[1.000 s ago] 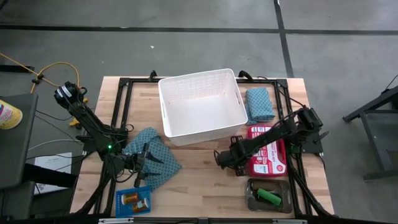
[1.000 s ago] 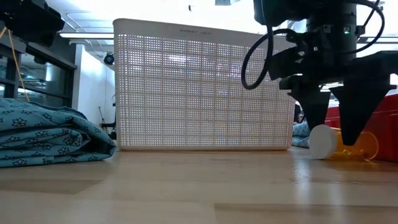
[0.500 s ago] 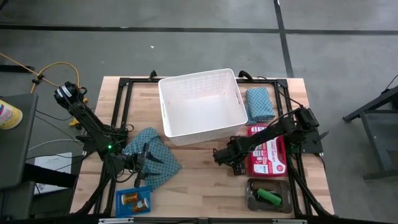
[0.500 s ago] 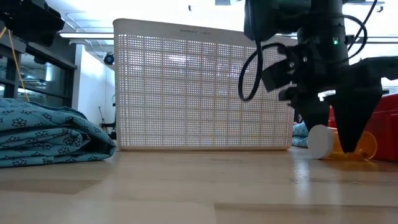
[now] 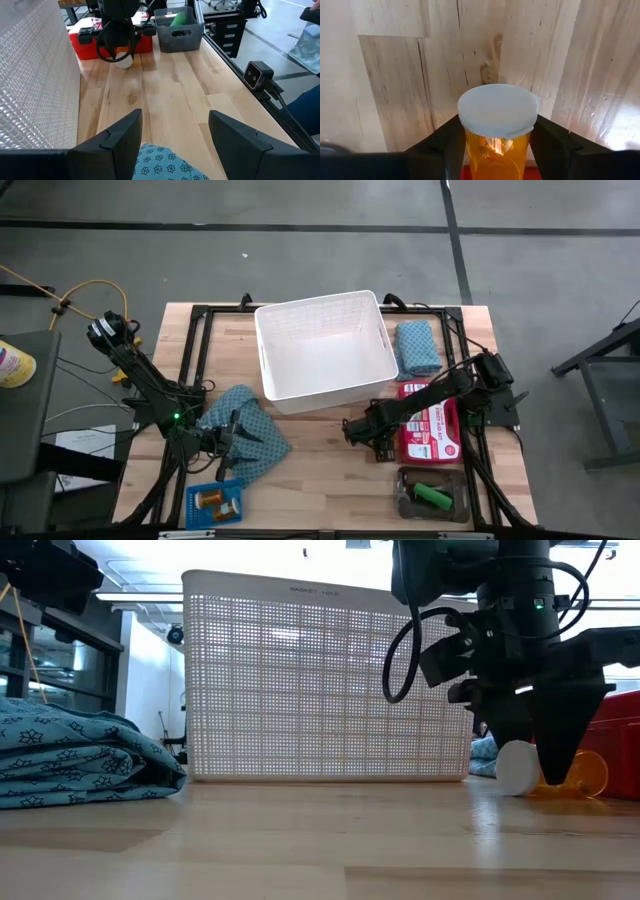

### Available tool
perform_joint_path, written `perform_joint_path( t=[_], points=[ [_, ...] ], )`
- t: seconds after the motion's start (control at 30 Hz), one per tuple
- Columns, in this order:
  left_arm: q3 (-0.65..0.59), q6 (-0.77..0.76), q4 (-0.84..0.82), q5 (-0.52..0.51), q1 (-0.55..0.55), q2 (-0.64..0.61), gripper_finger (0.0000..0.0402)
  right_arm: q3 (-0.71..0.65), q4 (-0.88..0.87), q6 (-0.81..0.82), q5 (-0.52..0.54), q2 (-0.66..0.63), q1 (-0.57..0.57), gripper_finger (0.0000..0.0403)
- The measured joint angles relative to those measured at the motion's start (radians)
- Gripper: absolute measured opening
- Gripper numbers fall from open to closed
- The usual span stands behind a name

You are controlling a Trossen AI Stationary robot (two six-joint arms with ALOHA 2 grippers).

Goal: Pick & place medical supplies in basket/bin
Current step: Put the orange pill bottle into the blue bin

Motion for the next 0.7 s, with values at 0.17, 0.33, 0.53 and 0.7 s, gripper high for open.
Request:
perform_joint_path(
  t=[0.17,0.33,0.53,0.7],
  points=[
    [0.000,0.000,0.000,0.000,0.000,0.000,0.0223,0.000,0.002,0.000,0.000,0.000,0.000,0.0184],
    [0.000,0.000,0.000,0.000,0.000,0.000,0.0223,0.000,0.005,-0.001,0.000,-0.001,0.000,0.0177],
    [0.000,0.000,0.000,0.000,0.000,0.000,0.0223,0.000,0.052,-0.026,0.000,-0.024,0.000,0.0175],
    [0.000,0.000,0.000,0.000,0.000,0.000,0.0223,0.031,0.112,-0.055,0.000,-0.052,0.000,0.0174]
  ],
)
